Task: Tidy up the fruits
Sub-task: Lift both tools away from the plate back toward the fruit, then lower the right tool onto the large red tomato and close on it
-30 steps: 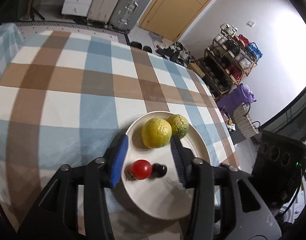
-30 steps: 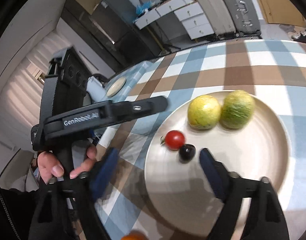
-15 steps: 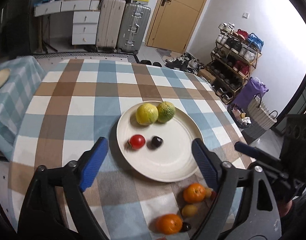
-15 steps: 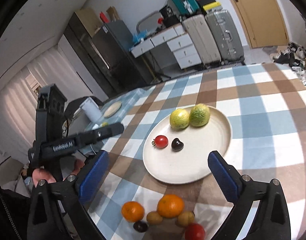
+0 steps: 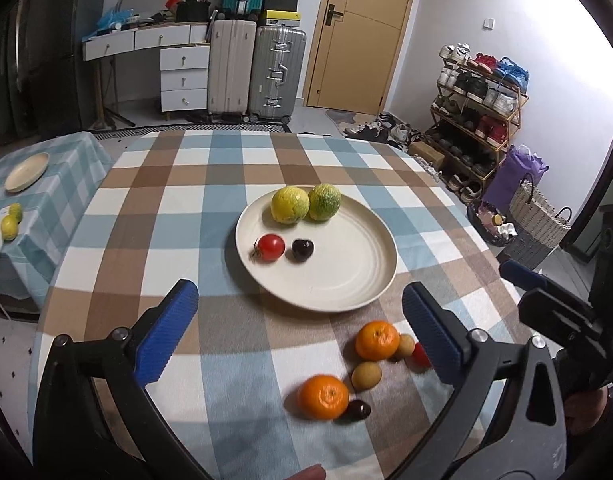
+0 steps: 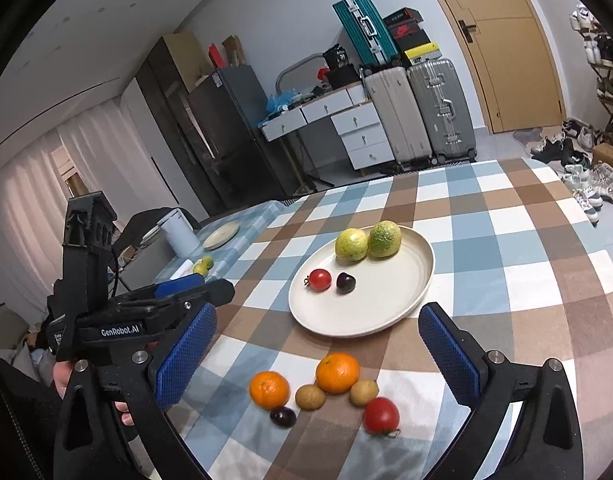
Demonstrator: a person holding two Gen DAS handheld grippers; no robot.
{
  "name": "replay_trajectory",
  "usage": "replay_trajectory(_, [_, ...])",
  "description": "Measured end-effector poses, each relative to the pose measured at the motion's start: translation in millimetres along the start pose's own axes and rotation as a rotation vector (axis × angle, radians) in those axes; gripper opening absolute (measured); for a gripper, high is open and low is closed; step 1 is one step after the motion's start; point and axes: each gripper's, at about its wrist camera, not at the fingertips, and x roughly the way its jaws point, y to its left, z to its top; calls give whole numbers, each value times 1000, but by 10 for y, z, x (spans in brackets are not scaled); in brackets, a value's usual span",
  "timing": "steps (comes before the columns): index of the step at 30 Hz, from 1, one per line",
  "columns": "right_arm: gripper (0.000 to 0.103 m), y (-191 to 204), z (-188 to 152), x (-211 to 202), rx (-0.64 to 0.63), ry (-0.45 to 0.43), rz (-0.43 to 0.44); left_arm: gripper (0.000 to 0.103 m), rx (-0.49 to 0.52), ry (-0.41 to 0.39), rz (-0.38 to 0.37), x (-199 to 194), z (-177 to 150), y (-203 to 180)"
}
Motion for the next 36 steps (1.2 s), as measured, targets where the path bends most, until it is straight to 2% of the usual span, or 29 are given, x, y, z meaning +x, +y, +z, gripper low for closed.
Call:
replay_trajectory(8, [103,61,-226,-90,-10,4,-12,102,-8,-4,28,-145,-330,12])
replay_trajectory(19, [103,58,-557,-66,-33,50,-55,102,-49,44,18,-32,-746,88])
replay_trajectory(32, [102,-190,-737,165,17,141,-102,102,-65,83,-3,194,-885,162])
replay_trajectory(36, [88,-215,-751,246,16,176,-100,102,-70,99,-10,269,-898,188])
